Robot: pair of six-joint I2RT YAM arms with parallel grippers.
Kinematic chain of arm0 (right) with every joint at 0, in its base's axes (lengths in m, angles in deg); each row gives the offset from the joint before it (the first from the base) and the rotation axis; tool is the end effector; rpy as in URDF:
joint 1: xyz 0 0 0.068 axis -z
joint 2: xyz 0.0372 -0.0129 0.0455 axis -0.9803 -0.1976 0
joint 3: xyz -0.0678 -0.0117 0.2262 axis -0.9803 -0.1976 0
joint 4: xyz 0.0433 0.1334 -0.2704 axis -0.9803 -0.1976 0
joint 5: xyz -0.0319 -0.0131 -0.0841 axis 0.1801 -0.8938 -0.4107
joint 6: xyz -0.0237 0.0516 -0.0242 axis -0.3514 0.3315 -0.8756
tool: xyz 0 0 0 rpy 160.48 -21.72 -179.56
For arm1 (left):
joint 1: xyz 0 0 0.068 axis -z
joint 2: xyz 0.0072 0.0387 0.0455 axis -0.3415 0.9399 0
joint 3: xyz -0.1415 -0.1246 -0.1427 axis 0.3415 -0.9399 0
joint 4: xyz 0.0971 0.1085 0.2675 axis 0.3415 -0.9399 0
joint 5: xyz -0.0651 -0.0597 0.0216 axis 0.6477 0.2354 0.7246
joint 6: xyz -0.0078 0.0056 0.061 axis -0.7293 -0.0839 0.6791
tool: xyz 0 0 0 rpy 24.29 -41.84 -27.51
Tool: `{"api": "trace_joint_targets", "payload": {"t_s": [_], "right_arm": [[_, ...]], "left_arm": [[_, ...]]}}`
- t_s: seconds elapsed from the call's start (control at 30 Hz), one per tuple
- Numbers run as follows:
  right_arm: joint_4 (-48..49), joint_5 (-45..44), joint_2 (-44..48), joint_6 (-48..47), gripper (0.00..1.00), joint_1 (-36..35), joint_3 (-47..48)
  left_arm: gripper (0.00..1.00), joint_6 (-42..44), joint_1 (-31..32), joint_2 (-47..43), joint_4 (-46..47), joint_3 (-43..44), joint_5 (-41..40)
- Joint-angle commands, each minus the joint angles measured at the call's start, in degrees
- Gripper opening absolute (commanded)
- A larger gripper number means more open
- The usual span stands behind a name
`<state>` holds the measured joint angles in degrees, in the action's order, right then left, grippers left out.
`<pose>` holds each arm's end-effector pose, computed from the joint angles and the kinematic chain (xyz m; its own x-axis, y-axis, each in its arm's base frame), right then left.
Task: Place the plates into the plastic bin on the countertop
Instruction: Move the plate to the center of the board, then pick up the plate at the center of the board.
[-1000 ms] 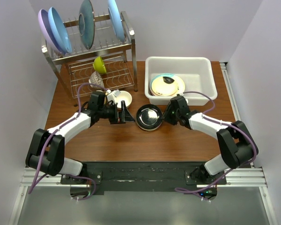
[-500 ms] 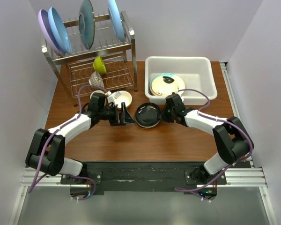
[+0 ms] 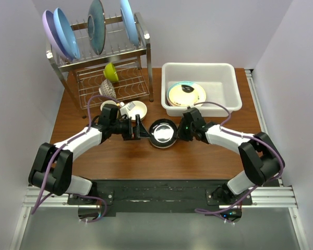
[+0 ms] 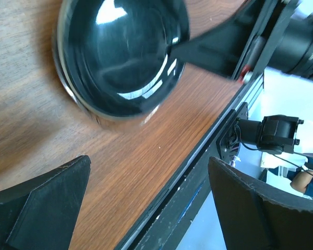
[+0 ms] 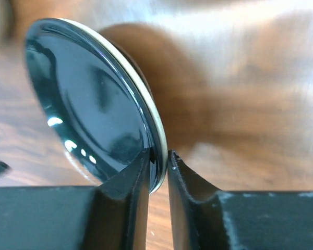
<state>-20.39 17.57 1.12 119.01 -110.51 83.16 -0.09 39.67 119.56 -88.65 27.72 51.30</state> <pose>0.2944 0.1847 0.0982 -0.8412 0.3410 -0.4196 0.1126 0.8695 0.4810 0.2947 -0.1383 0.1241 -0.9345 -0.1097 -0.3388 0.2157 0.5825 -0.7837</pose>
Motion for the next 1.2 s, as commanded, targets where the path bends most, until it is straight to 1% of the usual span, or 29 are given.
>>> {"api": "trace_joint_targets", "payload": {"t_s": [0.0,0.03,0.07,0.13,0.17,0.27,0.43,0.47,0.57,0.7,0.87,1.03,1.07,1.17], "right_arm": [[-2.5,1.0,3.1,-1.4,0.27,-1.0,-3.1],[-2.6,0.7,3.4,-1.2,0.29,-0.9,-3.7],[-2.9,0.4,4.1,-1.3,0.33,-0.9,-3.8],[-3.7,-0.7,4.6,-1.3,0.38,-0.8,-3.7],[-4.0,-1.1,5.0,-1.5,0.41,-1.0,-3.6],[-5.2,-2.2,6.1,-1.6,0.44,-0.9,-2.9],[-5.5,-3.9,7.9,-1.7,0.44,-0.9,-2.2],[-5.7,-4.3,7.9,-1.8,0.44,-0.9,-2.1],[-5.6,-4.7,7.7,-2.0,0.43,-0.9,-1.3],[-5.4,-5.4,7.5,-2.0,0.42,-0.9,-0.6],[-4.5,-6.0,6.4,-2.2,0.39,-0.9,0.1],[-4.0,-5.9,4.9,-2.4,0.37,-0.9,1.6],[-4.0,-6.0,4.8,-2.4,0.36,-0.9,1.7],[-3.7,-5.8,3.9,-2.6,0.35,-0.9,2.2]], "left_arm": [[0.98,-1.7,0.7,0.7,3.4,0.3,-0.5],[0.97,-1.6,0.9,1.0,3.4,0.7,-1.2],[0.95,-1.6,1.1,1.0,3.3,0.8,-1.9],[0.91,-1.6,1.3,1.6,3.3,1.7,-2.8],[0.87,-1.6,1.6,2.0,3.3,2.3,-3.6],[0.8,-1.0,2.4,3.7,2.7,4.0,-5.0],[0.76,-1.3,3.9,6.4,3.2,6.0,-7.7],[0.72,-1.5,4.5,7.0,3.4,6.7,-7.8],[0.67,-1.9,5.3,9.0,4.0,7.9,-8.7],[0.66,-2.0,5.8,10.8,4.1,8.6,-11.2],[0.65,-1.5,5.9,10.9,3.5,8.6,-15.7],[0.64,-1.6,5.9,12.7,4.1,8.7,-15.0],[0.64,-1.7,6.0,13.1,6.3,8.8,-14.7],[0.63,-1.8,6.6,14.8,7.2,9.3,-13.5]]}}
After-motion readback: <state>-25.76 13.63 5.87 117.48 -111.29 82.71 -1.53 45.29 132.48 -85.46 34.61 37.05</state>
